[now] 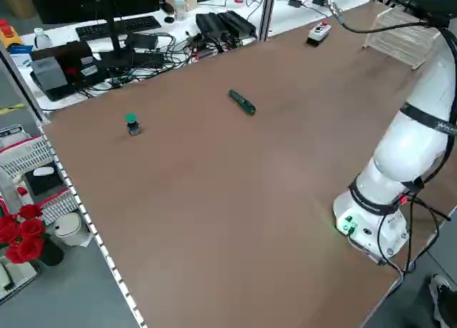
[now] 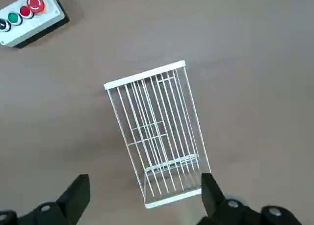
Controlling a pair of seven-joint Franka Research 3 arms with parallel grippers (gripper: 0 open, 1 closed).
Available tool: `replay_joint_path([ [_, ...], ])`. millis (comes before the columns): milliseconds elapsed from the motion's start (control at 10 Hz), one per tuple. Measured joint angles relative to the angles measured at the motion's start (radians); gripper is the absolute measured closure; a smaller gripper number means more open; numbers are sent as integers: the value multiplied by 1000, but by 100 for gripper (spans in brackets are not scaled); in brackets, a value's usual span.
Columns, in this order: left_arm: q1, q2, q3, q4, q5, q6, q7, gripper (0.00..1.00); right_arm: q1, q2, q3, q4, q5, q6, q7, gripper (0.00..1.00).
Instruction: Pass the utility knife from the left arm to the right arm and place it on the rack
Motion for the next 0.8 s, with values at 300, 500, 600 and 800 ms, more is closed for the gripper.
replay_joint_path([
  [300, -7, 0, -7, 0, 0, 0, -21, 0, -8, 0, 5, -1, 0, 41, 0, 0],
  [500, 1, 15, -5, 1, 0, 2, -20, 0, -13, 0, 26, -4, 0, 72, 0, 0],
  [600, 3, 35, 0, 1, 0, 17, -20, 0, -13, 0, 36, -5, 0, 74, 0, 0],
  [800, 1, 104, 0, -2, 0, 85, -23, 0, -13, 0, 45, -13, 0, 74, 0, 0],
])
